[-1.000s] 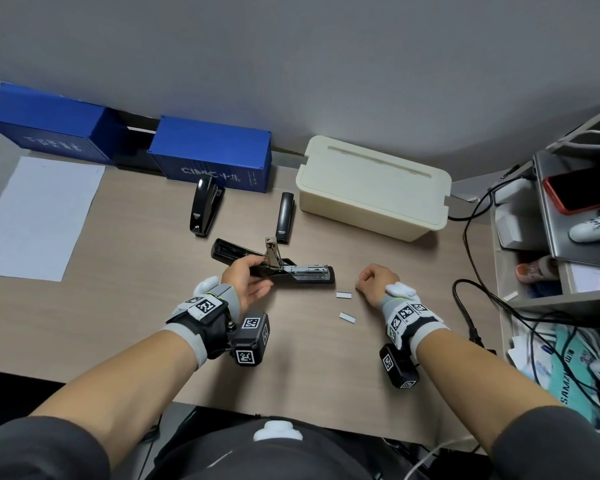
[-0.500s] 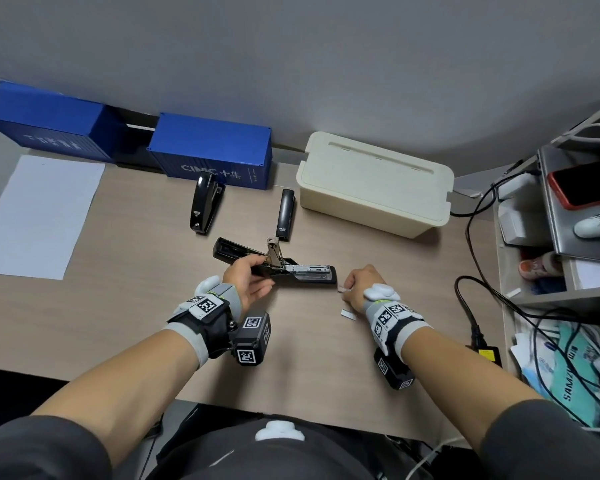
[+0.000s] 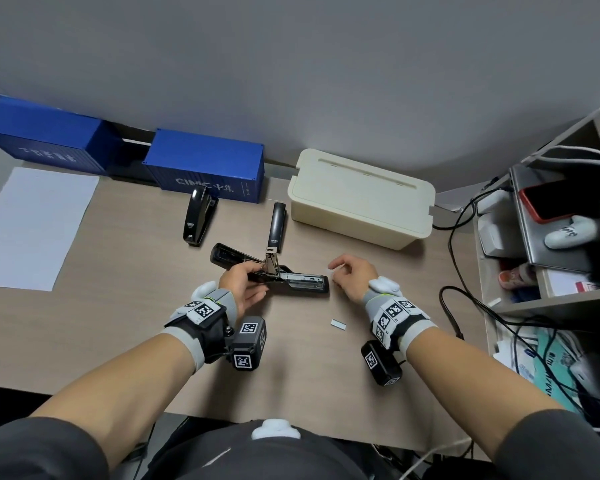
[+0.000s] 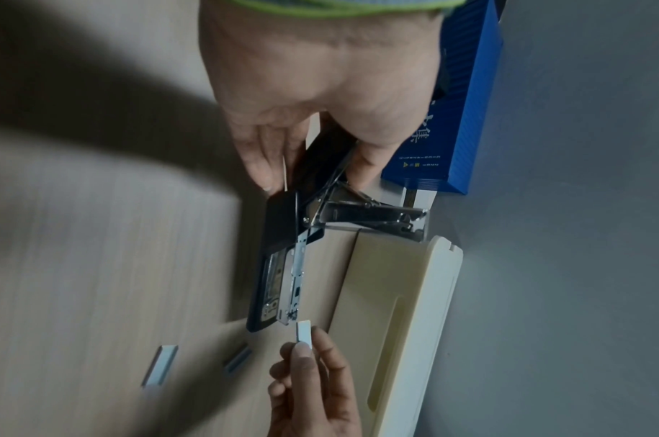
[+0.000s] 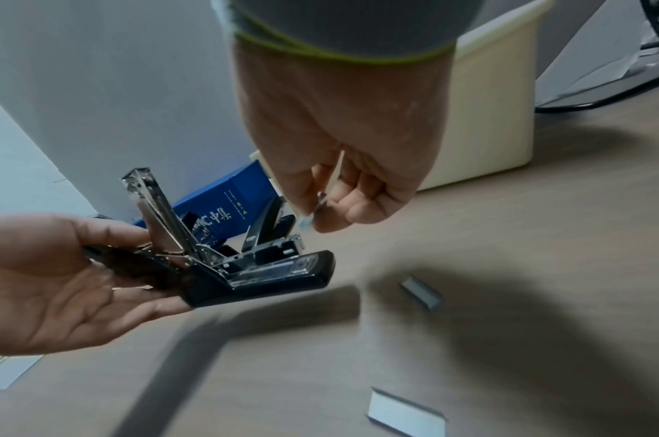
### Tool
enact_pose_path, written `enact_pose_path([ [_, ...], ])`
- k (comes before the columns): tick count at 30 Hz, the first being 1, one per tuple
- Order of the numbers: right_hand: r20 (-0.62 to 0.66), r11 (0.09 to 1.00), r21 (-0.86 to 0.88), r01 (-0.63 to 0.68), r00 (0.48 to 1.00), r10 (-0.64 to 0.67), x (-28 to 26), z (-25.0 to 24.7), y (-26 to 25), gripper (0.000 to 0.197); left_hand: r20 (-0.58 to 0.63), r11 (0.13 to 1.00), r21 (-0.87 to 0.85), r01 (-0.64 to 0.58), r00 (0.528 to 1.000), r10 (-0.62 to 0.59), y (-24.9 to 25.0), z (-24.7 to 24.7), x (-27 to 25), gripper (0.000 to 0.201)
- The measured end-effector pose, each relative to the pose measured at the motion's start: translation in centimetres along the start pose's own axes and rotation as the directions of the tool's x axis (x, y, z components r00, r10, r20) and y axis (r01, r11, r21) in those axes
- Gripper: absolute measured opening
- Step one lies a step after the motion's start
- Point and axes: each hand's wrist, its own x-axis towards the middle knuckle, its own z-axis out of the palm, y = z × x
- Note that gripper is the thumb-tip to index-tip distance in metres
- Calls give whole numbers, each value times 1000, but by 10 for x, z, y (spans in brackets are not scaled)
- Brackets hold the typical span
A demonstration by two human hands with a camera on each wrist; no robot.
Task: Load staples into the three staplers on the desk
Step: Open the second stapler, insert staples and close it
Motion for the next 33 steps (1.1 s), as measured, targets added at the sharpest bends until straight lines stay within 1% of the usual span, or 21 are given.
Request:
enact_pose_path([
  [3,47,999,15,44,998,-45,-1,0,-9,23,3,1000,-3,-10,1000,10,2,1,-2,37],
  [7,88,996,55,63,994,-68,4,6,-9,24,3,1000,-6,-8,1000,8,3,2,-3,44],
  [12,74,997,-18,80,994,-78,8,10,-10,15,11,1000,-15,-10,1000,10,5,1,-5,46],
  [15,62,994,-65,88,995,-84,6,12,-11,15,10,1000,-12,-8,1000,8,5,1,-6,47],
  [19,49,990,-85,111,993,-107,4,11,-13,15,4,1000,-15,-3,1000,3,5,-1,-7,48],
  [25,33,992,-94,86,996,-84,4,10,-13,13,25,1000,-5,0,1000,0,6,-3,-8,48],
  [29,48,986,-144,87,996,-81,3,11,-13,13,28,1000,8,-1,1000,1,6,-3,-9,47],
  [33,33,986,-157,56,998,-52,2,13,-12,16,27,1000,27,-3,1000,2,5,-5,-11,46],
])
